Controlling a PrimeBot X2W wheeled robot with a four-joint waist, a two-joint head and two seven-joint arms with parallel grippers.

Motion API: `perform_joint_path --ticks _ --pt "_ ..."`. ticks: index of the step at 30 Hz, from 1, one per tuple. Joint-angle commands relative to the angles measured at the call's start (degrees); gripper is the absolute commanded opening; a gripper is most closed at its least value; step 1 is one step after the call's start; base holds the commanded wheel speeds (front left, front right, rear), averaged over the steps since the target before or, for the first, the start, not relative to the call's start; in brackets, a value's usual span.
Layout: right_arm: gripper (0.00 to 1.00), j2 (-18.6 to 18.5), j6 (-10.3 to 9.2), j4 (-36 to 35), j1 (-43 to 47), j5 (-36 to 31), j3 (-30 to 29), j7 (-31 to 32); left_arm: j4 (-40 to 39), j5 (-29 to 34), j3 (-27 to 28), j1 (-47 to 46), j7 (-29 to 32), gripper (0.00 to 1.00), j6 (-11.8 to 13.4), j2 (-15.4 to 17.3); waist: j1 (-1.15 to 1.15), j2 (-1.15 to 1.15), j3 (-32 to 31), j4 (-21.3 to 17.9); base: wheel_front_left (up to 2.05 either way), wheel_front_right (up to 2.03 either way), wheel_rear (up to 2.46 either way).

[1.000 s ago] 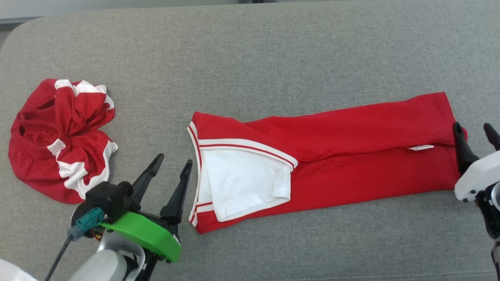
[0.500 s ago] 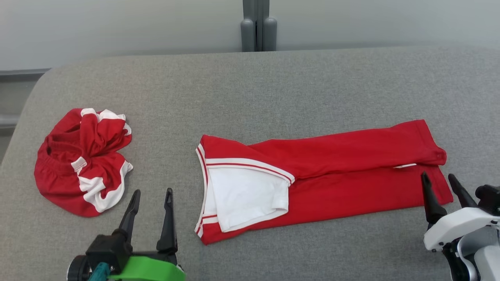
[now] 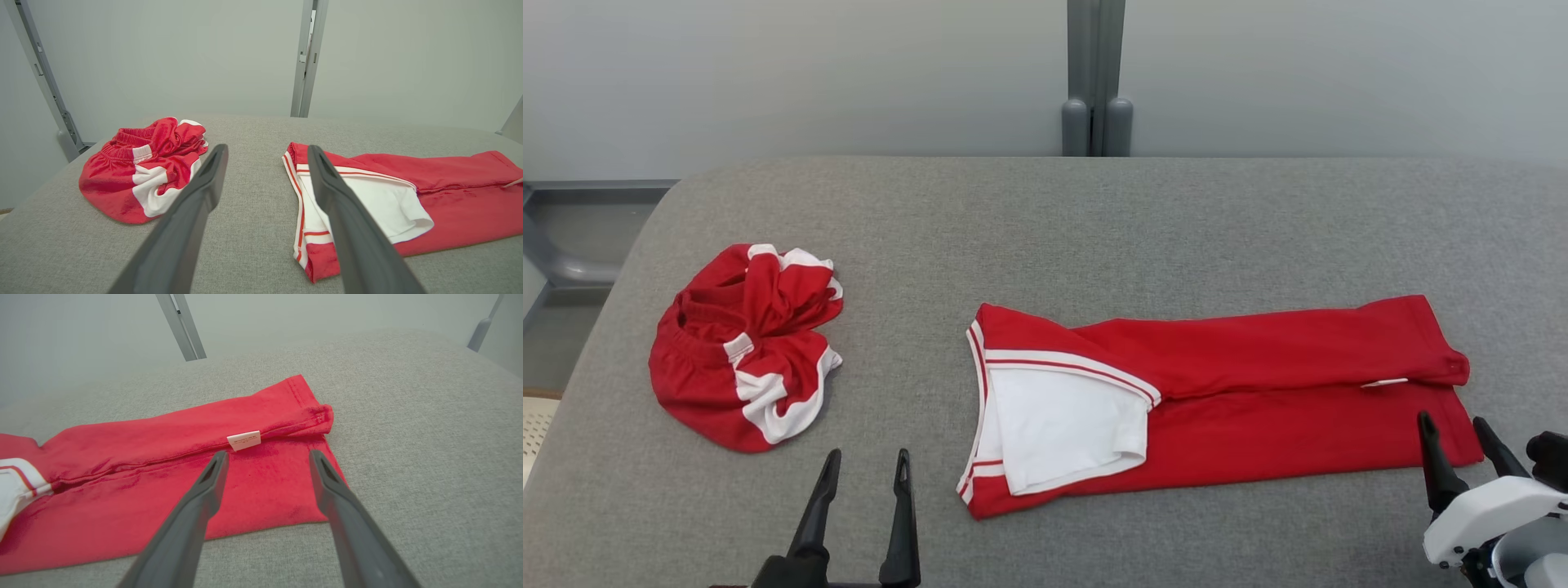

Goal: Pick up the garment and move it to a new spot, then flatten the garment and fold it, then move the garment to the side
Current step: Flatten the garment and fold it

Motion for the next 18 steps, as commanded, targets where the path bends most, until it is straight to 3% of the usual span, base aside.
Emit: perform_joint_path --ticks 1,10,18 --pt "1.0 -0.3 0.01 0.79 -0.9 0.5 -0.27 -0.01 0.6 0.63 0.38 0.96 -0.01 1.0 -0.97 -0.69 0.0 0.0 -0.25 1.35 0.0 0.0 0.0" --pt "1.0 -2.63 0.01 10.26 -8.72 -1.25 -6.59 5.69 2.61 4.15 1.32 -0.03 -0.01 1.0 -5.4 -3.69 0.0 0.0 2.1 4.47 0.0 0.0 0.0" --pt "1.0 -4.44 0.01 18.24 -16.23 -6.14 -9.67 10.51 3.35 5.87 1.92 -1.26 -0.02 1.0 -7.46 -4.93 0.0 0.0 5.07 5.18 0.0 0.0 0.0"
